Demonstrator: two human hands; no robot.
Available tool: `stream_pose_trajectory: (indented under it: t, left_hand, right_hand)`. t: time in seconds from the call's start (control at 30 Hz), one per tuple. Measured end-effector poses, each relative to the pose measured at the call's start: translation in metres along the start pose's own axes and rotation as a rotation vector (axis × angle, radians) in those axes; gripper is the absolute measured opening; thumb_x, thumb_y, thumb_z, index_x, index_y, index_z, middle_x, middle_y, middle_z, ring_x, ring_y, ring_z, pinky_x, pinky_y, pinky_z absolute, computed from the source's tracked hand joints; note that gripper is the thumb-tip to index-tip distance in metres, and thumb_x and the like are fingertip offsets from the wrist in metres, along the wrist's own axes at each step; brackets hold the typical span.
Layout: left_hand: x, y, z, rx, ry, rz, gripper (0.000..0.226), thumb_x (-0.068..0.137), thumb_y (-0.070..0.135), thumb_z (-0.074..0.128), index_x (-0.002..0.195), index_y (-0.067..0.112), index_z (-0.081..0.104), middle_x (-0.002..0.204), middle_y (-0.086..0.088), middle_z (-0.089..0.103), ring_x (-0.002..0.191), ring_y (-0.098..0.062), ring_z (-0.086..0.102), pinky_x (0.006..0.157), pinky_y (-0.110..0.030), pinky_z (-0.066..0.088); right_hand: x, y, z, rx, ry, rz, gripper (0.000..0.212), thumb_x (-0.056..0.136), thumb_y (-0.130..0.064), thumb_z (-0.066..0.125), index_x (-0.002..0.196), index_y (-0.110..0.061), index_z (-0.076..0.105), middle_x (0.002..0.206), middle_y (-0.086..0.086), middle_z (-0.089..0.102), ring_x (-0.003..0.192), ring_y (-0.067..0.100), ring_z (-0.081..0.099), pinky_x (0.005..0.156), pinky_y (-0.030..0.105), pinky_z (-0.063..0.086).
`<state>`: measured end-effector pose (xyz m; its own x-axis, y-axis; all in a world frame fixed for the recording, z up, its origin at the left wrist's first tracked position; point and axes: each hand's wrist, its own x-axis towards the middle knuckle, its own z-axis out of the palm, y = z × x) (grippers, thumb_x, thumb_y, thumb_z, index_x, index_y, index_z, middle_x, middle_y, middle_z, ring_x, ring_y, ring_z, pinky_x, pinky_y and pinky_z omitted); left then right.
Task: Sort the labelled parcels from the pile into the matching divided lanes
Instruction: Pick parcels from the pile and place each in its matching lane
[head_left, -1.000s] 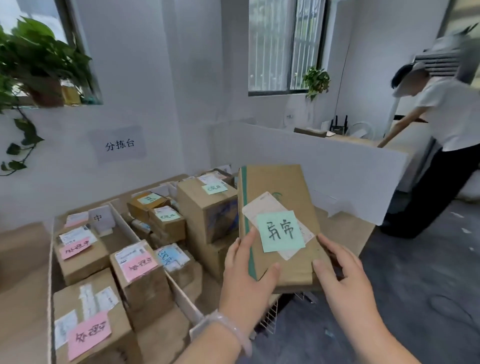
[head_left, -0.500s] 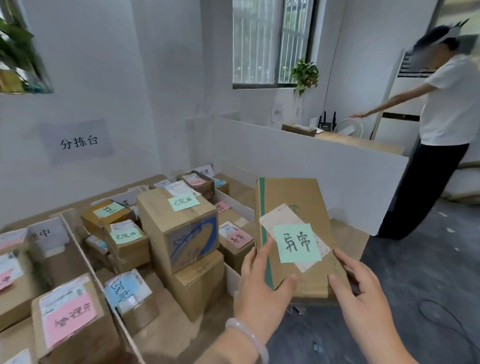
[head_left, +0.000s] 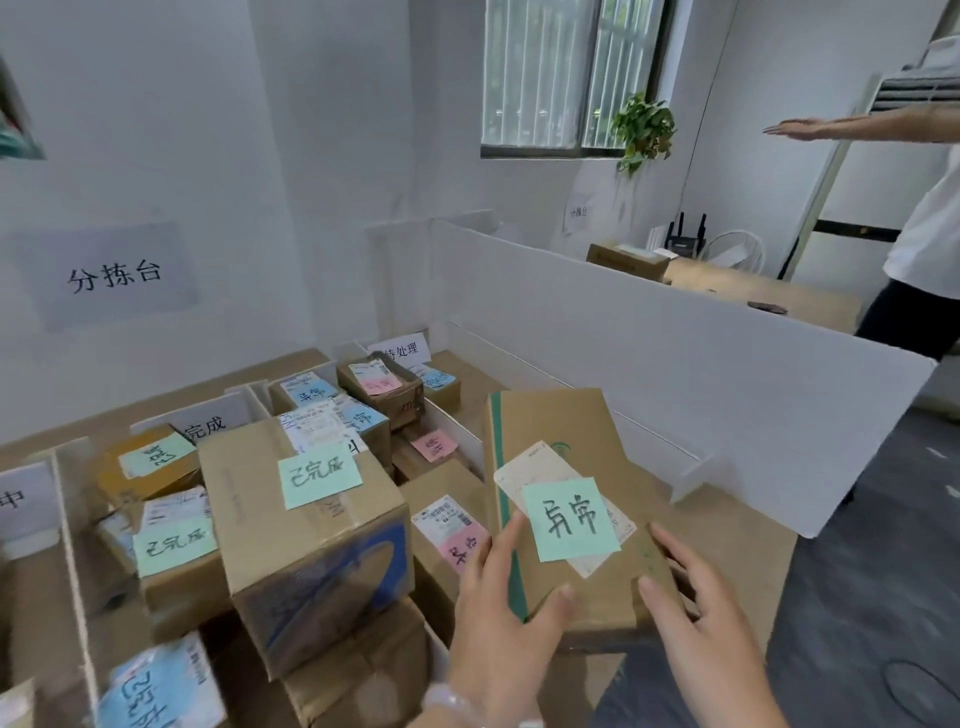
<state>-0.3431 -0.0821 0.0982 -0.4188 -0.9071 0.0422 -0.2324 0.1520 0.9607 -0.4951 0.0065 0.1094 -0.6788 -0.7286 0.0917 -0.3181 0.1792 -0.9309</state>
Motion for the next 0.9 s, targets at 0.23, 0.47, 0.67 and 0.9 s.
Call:
stream_pose_trajectory:
  t: [0.23,0.47,0.67,0.9]
  left_hand:
    - [0.056,-0.018,0.001,-0.018,0.258,-0.196,0.07,0.082,0.048,0.069,0.128,0.072,0.021,0.156,0.014,0.016,0.144,-0.012,0.019,0.12,-0.042,0.023]
    - [0.101,-0.024,0.01,-0.053,0.487,-0.285,0.068,0.083,0.045,0.07,0.132,0.065,0.027,0.146,0.015,0.029,0.135,-0.007,0.032,0.118,-0.04,0.03]
    - [0.107,-0.037,0.015,0.01,0.548,-0.454,0.067,0.088,0.033,0.069,0.138,0.055,0.03,0.143,0.009,0.032,0.136,-0.015,0.033,0.117,-0.038,0.03]
    - [0.097,-0.029,0.009,0.198,0.519,-0.458,0.072,0.09,0.04,0.067,0.148,0.047,0.025,0.153,0.012,0.029,0.137,-0.009,0.033,0.111,-0.028,0.034]
  right_hand:
    - [0.096,0.01,0.045,-0.001,-0.29,-0.014,0.047,0.091,-0.027,0.063,0.128,-0.053,0.049,0.132,-0.018,0.047,0.117,-0.006,0.048,0.099,0.031,0.045]
    - [0.201,0.006,0.079,-0.062,-0.643,-0.089,0.042,0.09,-0.032,0.062,0.13,-0.045,0.052,0.13,-0.016,0.054,0.116,-0.003,0.051,0.099,0.026,0.045]
    - [0.235,0.023,0.097,-0.1,-0.984,-0.108,0.038,0.092,-0.036,0.061,0.125,-0.051,0.049,0.131,-0.019,0.051,0.114,-0.008,0.051,0.09,0.017,0.045]
    - [0.239,0.0,0.096,-0.24,-1.043,-0.362,0.054,0.094,-0.04,0.058,0.143,-0.043,0.036,0.138,-0.022,0.034,0.124,0.001,0.034,0.091,0.01,0.04]
